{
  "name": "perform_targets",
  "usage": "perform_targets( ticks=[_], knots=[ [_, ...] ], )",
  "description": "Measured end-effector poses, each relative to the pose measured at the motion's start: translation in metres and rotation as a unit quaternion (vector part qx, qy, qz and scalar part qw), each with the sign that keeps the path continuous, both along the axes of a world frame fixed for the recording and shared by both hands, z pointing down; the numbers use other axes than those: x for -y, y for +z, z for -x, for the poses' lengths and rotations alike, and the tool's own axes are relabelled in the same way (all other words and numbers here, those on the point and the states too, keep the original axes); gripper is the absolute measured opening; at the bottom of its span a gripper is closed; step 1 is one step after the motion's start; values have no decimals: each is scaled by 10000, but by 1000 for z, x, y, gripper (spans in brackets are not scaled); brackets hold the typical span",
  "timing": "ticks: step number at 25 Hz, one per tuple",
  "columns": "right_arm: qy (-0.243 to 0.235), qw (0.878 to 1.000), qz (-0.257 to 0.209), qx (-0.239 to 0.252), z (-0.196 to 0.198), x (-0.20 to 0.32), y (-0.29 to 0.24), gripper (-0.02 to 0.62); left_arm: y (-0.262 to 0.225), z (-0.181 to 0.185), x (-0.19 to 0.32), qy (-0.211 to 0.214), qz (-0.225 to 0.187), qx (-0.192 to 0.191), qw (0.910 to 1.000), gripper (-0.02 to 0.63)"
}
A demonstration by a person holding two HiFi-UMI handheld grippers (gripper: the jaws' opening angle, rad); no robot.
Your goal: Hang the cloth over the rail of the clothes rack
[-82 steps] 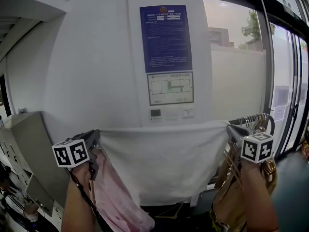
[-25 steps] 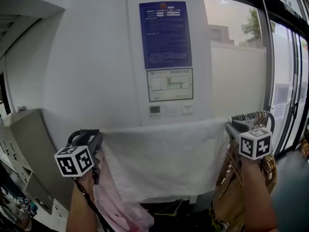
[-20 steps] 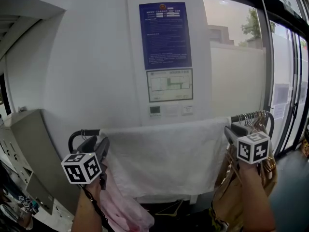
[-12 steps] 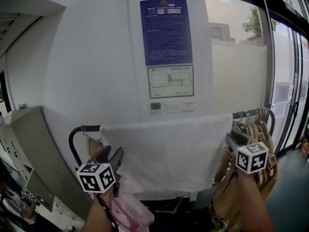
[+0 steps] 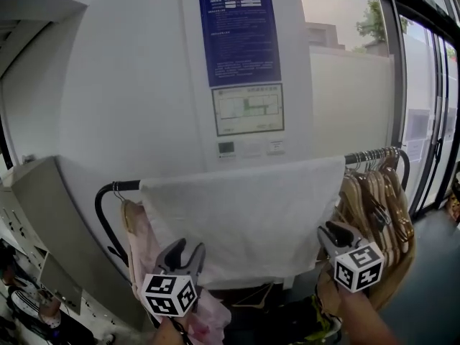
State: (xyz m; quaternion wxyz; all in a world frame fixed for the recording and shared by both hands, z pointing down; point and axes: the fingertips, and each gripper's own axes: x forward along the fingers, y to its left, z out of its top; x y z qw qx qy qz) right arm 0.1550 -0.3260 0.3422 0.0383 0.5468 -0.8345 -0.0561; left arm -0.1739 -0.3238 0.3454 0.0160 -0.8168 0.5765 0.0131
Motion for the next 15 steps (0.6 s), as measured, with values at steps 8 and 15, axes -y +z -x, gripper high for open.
perform_targets(
  ticks=[8, 15],
  knots=[
    [300, 9986, 59, 425, -46, 35, -1, 94, -27, 68, 24, -804, -452, -359, 9951, 199],
    [293, 9970, -347, 627, -50, 59, -64, 101, -79, 93, 42, -1026, -696, -327, 9917, 199]
  ],
)
